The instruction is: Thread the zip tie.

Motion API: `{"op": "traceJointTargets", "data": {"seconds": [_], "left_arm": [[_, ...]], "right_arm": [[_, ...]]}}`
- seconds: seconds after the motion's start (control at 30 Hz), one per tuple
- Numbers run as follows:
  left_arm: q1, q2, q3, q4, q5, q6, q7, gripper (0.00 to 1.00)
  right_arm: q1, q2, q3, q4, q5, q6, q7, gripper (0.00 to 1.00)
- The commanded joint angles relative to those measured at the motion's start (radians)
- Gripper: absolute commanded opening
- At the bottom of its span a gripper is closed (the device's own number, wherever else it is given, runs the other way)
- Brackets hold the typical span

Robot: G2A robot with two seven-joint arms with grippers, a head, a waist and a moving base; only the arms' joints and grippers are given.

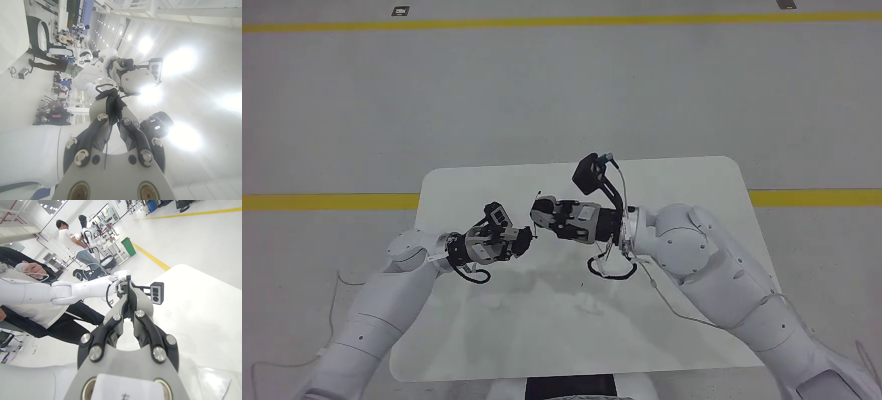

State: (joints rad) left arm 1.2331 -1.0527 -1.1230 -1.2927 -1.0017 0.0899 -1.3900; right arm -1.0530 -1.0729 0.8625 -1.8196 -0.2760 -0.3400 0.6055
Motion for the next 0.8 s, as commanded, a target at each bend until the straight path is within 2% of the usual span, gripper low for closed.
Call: {"op": "traceJointTargets", "data": {"seconds": [0.0,0.33,0.77], "left_arm": [[0.000,0.000,0.000,0.000,0.000,0.000,0.000,0.00],[0.000,0.000,0.000,0.000,0.000,0.000,0.000,0.00],[0.000,0.000,0.000,0.000,0.000,0.000,0.000,0.00]], "right_arm": [[0.006,0.000,-0.006,0.005,0.000,0.000,-0.003,0.00],[0.027,0.003,-0.028,0.023,0.013,0.000,-0.014,0.00],[0.026,0.014,-0.034,0.018,0.028,0.000,-0.023,0.00]]}}
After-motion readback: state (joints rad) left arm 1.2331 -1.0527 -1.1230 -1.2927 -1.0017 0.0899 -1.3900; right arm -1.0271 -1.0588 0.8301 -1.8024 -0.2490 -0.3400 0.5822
